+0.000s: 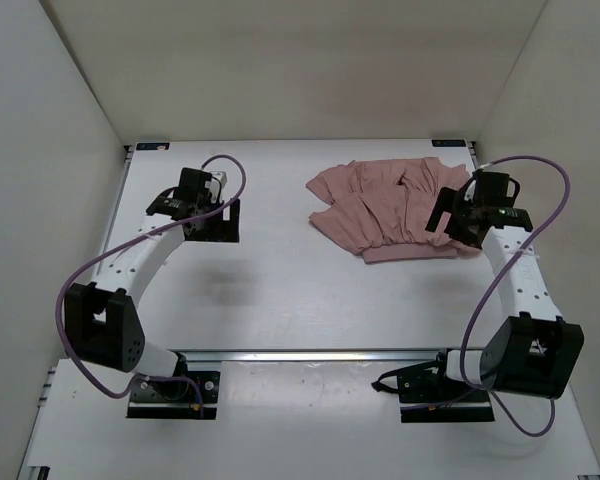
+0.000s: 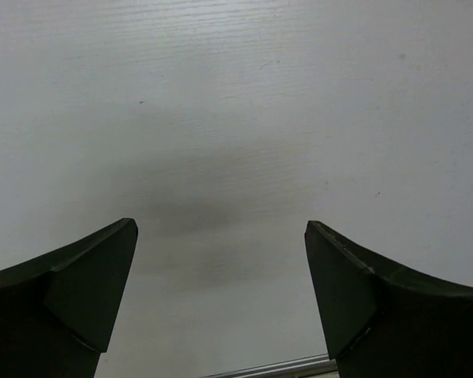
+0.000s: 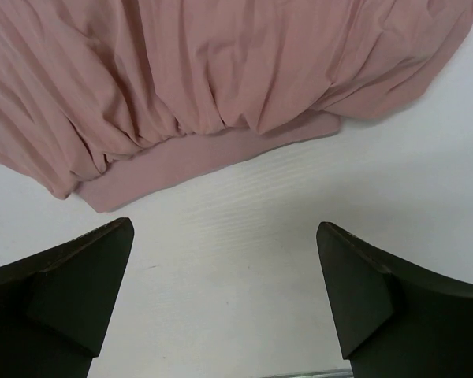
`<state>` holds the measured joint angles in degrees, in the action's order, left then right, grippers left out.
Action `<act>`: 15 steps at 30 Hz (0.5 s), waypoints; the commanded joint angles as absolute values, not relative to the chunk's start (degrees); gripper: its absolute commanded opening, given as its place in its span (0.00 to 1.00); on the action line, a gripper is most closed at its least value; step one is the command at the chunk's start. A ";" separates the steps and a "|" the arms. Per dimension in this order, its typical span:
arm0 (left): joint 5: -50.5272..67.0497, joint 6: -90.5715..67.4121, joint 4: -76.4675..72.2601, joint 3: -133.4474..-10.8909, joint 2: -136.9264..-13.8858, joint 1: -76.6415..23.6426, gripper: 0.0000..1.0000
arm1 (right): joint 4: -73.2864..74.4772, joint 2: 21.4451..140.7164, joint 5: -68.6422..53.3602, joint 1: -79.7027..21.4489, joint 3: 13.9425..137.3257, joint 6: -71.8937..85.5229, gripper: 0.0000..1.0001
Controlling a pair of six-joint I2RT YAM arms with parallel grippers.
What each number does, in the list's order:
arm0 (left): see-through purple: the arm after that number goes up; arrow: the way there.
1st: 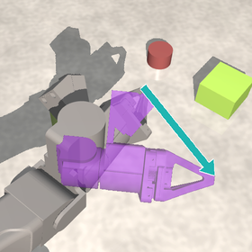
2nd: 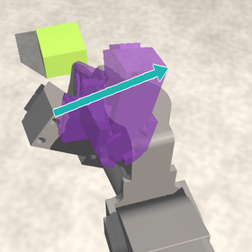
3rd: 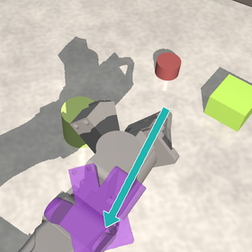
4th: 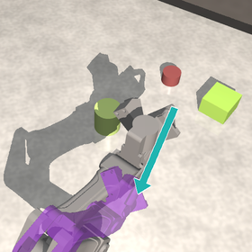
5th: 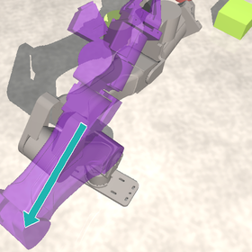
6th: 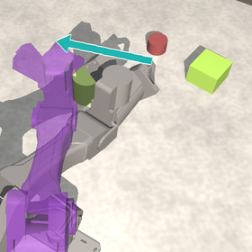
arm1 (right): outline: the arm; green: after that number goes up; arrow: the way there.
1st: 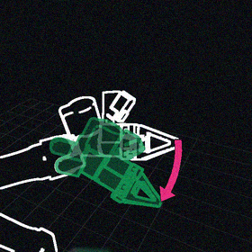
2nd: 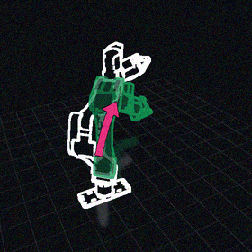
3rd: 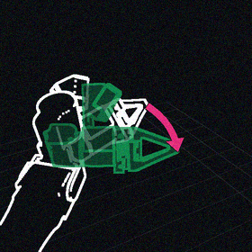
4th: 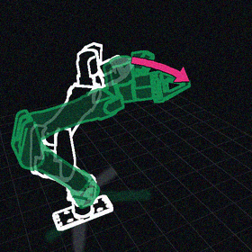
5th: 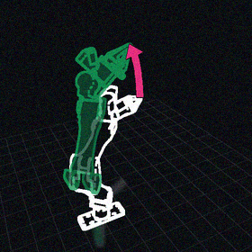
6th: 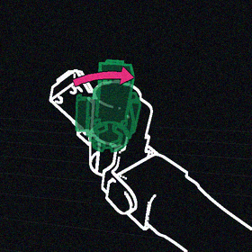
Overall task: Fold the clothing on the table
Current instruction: Flatten the skirt out
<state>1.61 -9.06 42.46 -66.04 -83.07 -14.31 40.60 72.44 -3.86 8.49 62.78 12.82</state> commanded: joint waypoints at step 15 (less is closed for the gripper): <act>-12.78 -1.87 38.58 -68.55 -84.89 -29.77 0.99 | 28.21 77.59 -5.01 14.39 62.66 16.96 0.99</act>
<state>-2.35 -4.89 40.80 -68.40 -84.18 -24.43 33.82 78.35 -4.12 10.48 61.89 15.27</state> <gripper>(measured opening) 0.984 0.991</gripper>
